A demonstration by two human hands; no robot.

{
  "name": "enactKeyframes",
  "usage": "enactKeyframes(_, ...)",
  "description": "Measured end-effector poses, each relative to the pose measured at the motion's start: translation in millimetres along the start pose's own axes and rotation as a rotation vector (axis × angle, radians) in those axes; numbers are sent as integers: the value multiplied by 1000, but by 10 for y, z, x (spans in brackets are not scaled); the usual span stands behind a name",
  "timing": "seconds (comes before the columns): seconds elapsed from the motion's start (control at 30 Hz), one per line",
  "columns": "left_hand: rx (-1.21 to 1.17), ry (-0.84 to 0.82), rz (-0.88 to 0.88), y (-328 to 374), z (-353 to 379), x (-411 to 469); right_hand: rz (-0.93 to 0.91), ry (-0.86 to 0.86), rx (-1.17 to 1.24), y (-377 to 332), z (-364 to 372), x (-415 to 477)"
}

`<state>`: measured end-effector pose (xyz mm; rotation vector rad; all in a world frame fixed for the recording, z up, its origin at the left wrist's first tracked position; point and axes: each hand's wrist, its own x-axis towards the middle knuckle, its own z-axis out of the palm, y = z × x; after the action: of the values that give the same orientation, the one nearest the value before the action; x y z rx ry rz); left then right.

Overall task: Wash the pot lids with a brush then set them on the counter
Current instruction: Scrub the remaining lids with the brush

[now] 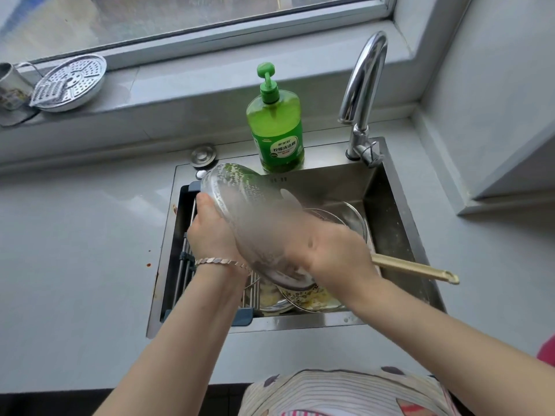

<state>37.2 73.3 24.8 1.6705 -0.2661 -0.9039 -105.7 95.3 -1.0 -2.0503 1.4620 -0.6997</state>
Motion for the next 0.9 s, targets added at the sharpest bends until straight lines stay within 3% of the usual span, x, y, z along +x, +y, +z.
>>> enactKeyframes(0.07,11,39,3,-2,-36,22,11,-63,25,35,6,-98)
enactKeyframes(0.2,8,0,21,23,-5,-80,251,-64,71,407,-2,135)
enactKeyframes(0.37,26,9,107,102,53,-122,57,-39,145,22,-5,12)
enactKeyframes(0.53,23,19,132,74,67,-216,323,-78,138,374,47,182)
enactKeyframes(0.67,51,85,128,135,73,-185,124,-79,253,79,16,26)
enactKeyframes(0.83,-37,142,58,178,127,-121,254,-28,147,212,-10,124)
enactKeyframes(0.9,-18,205,54,173,175,-103,123,25,131,9,19,67)
